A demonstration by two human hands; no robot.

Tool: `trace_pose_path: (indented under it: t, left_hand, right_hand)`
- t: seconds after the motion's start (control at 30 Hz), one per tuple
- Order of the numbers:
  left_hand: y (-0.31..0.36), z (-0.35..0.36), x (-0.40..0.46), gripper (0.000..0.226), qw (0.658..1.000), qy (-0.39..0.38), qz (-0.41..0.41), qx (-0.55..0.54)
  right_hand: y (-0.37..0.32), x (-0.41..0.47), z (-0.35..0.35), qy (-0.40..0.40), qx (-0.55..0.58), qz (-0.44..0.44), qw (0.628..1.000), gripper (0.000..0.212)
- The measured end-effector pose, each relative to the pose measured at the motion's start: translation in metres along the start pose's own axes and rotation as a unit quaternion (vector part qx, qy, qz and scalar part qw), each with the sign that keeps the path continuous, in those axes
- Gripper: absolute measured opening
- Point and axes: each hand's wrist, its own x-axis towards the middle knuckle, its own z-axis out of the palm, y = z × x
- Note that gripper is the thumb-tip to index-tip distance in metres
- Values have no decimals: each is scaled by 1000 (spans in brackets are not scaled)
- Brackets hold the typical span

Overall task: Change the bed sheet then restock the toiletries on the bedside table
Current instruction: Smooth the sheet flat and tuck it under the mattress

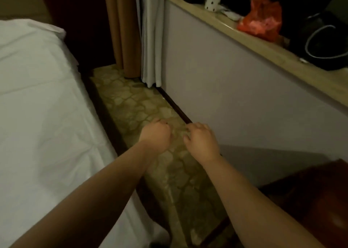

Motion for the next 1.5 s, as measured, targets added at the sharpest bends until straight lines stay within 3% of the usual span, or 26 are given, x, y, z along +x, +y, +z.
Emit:
trace_pose_path:
  t: [0.17,0.3,0.4,0.5,0.77,0.9,1.1,1.27,1.5]
  left_hand:
    - [-62,-13,25,28,992,-6,-121,22]
    - [-123,-36,23,26,955,63,-287,40]
    - [-155,-50,19,35,895,107,-430,60]
    - [-156,-45,6,35,813,127,-566,56]
    - [-45,6,-26,33,593,136,-793,-17]
    - [16,35,-46,32,496,143,-856,-37]
    - [94,71,-77,31,393,148,-907,-43]
    - [148,115,-100,28,310,132,-938,-80]
    - [191,230,-89,29,228,148,-951,-150]
  right_hand:
    - [-51,114,-6,-26,-13,-122,992,36]
    - [-110,174,20,-56,-8,-257,965,34]
    - [-147,203,45,-106,-24,-376,920,34]
    - [-181,221,56,-121,-42,-507,852,35]
    - [-220,184,38,-150,-18,-733,663,36]
    - [-198,130,51,-161,-14,-796,583,35]
    - [-103,40,95,-235,-79,-865,436,35]
    - [-54,0,122,-300,-54,-868,391,43]
    - [-11,2,234,-270,-86,-887,364,37]
